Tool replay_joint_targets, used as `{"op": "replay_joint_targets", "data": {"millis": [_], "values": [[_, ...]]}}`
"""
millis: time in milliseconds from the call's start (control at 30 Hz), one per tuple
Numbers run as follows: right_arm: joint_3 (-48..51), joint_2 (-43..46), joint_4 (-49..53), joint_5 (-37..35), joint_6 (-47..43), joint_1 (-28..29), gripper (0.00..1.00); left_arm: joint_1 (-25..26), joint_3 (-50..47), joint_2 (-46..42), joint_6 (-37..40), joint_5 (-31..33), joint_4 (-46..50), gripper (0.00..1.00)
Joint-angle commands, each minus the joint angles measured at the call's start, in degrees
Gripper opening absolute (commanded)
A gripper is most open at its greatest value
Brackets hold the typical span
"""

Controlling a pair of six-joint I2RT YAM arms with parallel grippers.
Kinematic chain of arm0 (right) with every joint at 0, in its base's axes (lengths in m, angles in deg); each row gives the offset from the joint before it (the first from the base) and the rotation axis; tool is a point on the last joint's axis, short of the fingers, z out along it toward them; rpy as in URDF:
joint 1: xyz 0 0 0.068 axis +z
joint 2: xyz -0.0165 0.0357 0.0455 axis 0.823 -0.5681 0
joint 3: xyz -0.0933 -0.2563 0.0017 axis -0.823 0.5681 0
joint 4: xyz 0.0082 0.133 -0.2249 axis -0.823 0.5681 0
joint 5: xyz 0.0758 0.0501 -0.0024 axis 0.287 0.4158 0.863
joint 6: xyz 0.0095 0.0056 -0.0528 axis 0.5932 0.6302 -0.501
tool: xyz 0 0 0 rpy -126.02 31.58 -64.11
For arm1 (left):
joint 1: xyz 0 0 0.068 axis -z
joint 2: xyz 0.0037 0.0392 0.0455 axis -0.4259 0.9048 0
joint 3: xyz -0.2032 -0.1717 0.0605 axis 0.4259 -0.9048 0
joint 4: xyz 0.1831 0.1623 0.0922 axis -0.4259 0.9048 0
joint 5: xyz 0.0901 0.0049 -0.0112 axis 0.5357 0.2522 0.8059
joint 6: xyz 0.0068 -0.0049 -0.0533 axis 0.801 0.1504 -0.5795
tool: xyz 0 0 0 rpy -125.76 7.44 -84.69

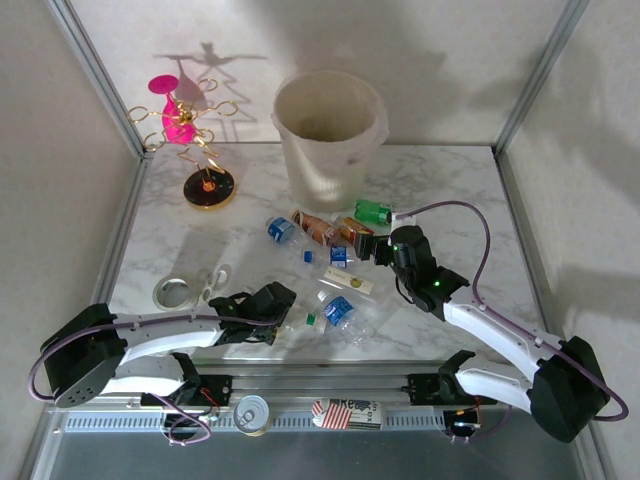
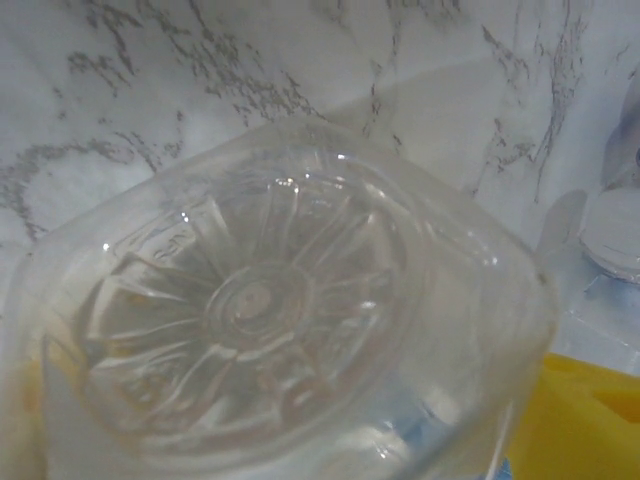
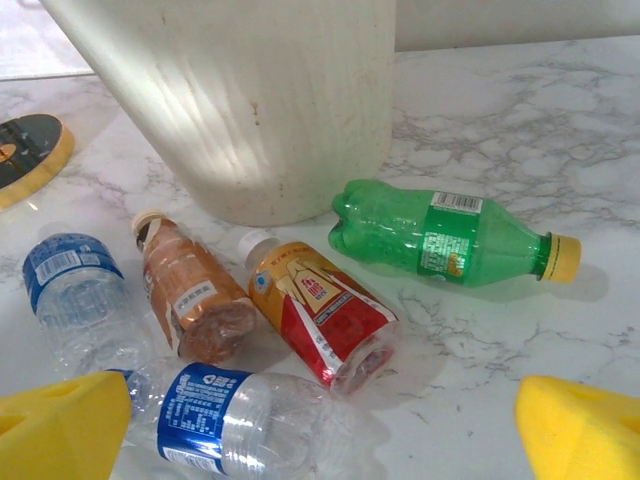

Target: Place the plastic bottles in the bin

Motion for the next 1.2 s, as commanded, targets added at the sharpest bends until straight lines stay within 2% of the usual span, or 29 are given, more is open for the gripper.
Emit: {"op": "replay_joint_targets", "data": {"millis": [0,133,433,667,800,933,1167], "values": [[0.1,0.9,0.4,-2.0,0.2,0.1,0.99,-2.2,-1.6,0.2,-0.7,5.9,-1.9,0.78],[-0.1,0.6,0.4,-2.2,0.2,0.1,0.99,-3.2,-3.8,-0.2,-1.0,6.3,-4.4,0.75],[-1.6,-0.9,1.1,-2.2,-0.1,0.1,0.99,-3.9,-5.1,4.5,0.5,4.4,-9.4,0.78],[-2.0,-0.6,1.8,-2.9,-0.3,0.1,0.99,-4.8,-4.5,5.7,1.2,4.6,-10.7,0.61],[-2.0,-0.4,2.2,-3.4,-0.6,0.1,0.99,-5.9,-3.1,3.3,3.3,7.5,-9.3,0.52],[-1.9,-0.3,2.4,-3.4,-0.8,0.1,0.99,-8.1,-0.1,-0.5,8.7,11.9,-8.8,0.48],[-1.8,0.1,2.9,-3.2,-0.4,0.1,0.99,-12.3,8.3,-7.2,27.4,18.5,-10.0,0.47]]}}
